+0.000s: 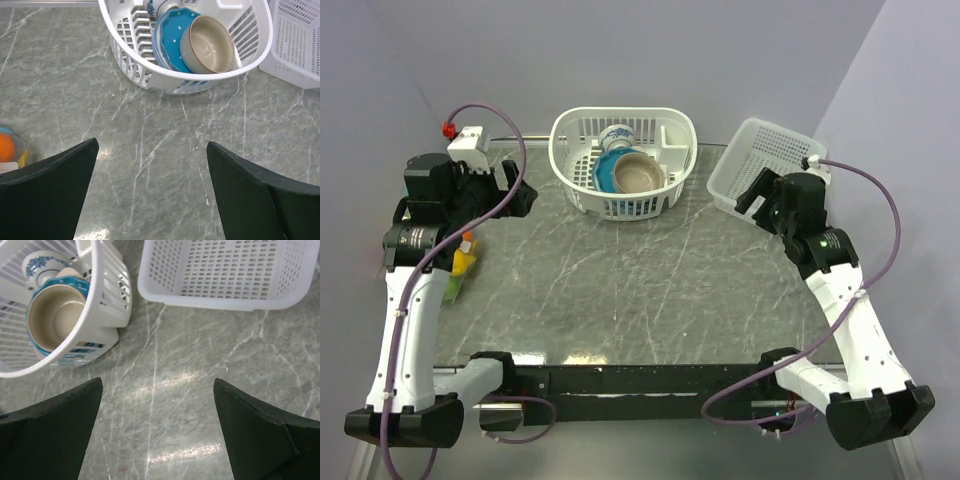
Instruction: Open the zip-top bag and remove the fake food
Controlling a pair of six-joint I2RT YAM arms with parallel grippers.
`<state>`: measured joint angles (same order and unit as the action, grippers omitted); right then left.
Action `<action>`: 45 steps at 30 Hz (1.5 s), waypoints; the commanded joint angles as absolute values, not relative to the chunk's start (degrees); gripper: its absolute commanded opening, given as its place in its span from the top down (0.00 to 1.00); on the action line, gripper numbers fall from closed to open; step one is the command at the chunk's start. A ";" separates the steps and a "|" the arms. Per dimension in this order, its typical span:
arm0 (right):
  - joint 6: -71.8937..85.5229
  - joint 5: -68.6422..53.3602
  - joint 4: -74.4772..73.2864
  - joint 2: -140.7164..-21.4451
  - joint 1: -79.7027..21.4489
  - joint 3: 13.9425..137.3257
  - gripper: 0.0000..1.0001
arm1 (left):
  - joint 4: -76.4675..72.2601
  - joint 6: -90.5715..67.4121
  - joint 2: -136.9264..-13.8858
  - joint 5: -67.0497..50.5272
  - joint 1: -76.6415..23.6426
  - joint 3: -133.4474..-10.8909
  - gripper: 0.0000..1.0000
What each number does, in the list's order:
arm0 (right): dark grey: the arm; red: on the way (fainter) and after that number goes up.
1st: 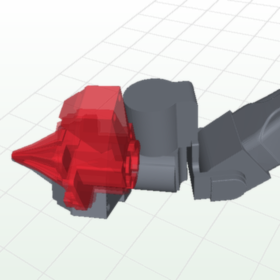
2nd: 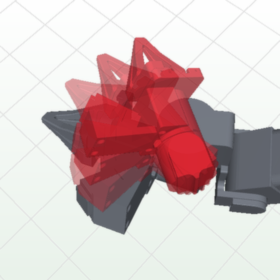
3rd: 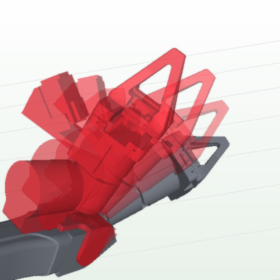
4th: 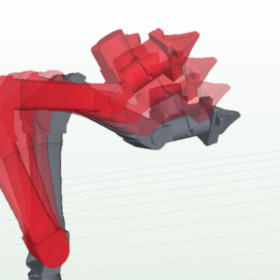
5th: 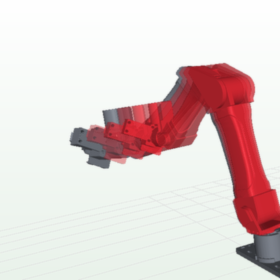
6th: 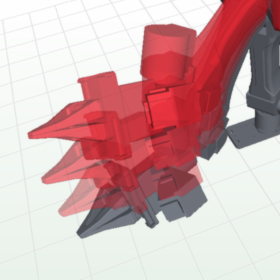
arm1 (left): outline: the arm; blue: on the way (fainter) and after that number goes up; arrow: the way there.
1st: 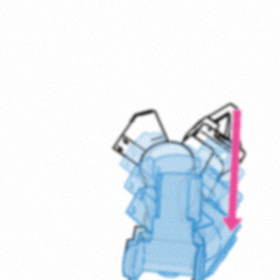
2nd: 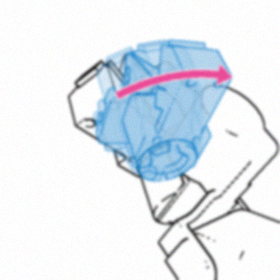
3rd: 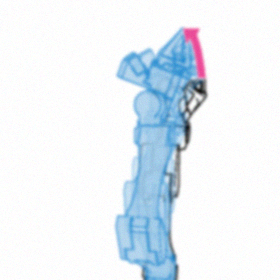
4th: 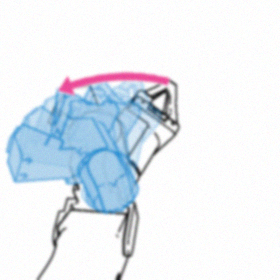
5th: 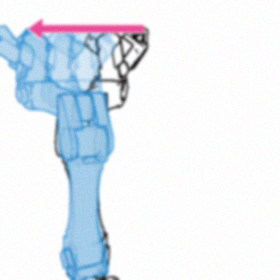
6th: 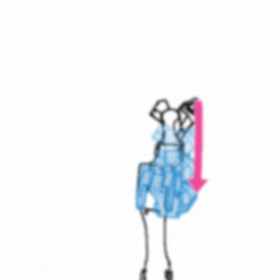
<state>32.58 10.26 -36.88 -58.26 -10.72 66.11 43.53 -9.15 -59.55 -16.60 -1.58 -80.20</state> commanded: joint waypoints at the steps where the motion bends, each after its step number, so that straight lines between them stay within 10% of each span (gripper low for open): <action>1: 33.40 14.32 -34.81 -59.50 -10.63 68.38 0.00 | 41.04 -10.20 -60.47 -16.08 -1.67 -80.60 0.03; 27: 26.72 32.61 -26.53 -97.81 -14.24 85.60 0.00 | 36.56 -8.70 -63.36 -12.31 -0.53 -79.01 0.03; 45: 28.82 35.58 -25.66 -100.11 -14.68 77.52 0.00 | 36.03 -9.23 -61.53 -12.13 1.23 -78.75 0.03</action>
